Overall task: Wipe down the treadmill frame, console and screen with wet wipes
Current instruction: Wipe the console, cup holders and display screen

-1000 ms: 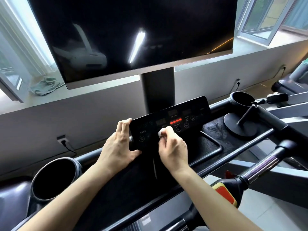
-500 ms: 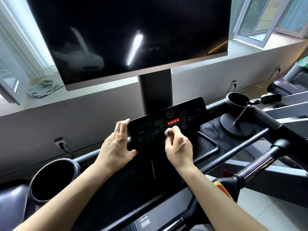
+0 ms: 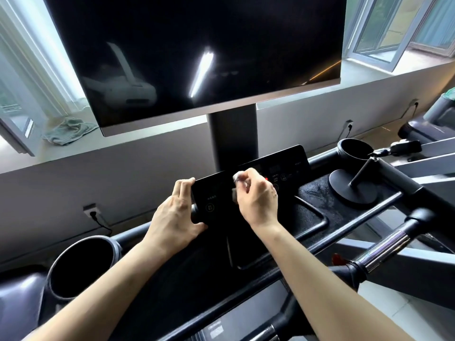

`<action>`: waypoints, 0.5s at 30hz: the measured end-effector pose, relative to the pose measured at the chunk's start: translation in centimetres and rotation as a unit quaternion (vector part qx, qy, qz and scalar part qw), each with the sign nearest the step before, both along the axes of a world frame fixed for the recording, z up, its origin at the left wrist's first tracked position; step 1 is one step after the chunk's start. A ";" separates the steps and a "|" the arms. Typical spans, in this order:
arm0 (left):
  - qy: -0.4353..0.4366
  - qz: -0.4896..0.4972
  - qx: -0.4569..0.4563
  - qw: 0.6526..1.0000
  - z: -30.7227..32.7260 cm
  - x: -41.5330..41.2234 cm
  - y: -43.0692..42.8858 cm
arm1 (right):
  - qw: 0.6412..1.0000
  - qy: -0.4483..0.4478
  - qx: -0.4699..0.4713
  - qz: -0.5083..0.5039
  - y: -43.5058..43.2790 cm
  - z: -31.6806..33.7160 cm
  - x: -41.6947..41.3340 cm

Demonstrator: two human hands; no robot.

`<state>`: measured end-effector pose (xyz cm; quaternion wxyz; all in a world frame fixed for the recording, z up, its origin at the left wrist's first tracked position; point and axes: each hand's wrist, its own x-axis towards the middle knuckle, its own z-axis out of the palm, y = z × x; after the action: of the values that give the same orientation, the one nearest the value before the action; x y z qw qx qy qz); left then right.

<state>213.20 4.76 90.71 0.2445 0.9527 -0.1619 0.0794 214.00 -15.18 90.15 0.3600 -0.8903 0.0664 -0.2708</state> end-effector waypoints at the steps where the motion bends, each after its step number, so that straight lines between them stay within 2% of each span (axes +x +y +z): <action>1: 0.001 0.000 0.002 1.000 0.0 0.0 0.0 | 1.000 -0.005 0.009 -0.011 0.3 0.2 0.3; 3: 0.003 0.004 0.009 1.000 0.1 0.1 0.0 | 1.000 -0.025 -0.003 0.010 2.2 0.2 0.3; 7: -0.004 -0.001 0.009 1.000 0.1 0.1 0.0 | 0.980 -0.042 -0.021 0.194 5.8 0.4 -1.3; 9: -0.007 -0.004 0.009 1.000 0.0 0.1 0.1 | 0.969 -0.026 -0.058 0.240 5.4 0.6 -1.1; 11: -0.009 -0.001 0.015 1.000 0.1 0.1 0.2 | 0.976 -0.008 -0.068 0.207 3.8 0.8 -0.1; 15: -0.011 0.000 0.031 0.999 0.7 0.0 -0.1 | 0.997 -0.010 0.001 0.078 -0.8 1.0 2.1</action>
<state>213.17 4.67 91.40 0.2126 0.9589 -0.1675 0.0851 216.12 -15.96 91.19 0.3817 -0.8897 -0.0061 -0.2504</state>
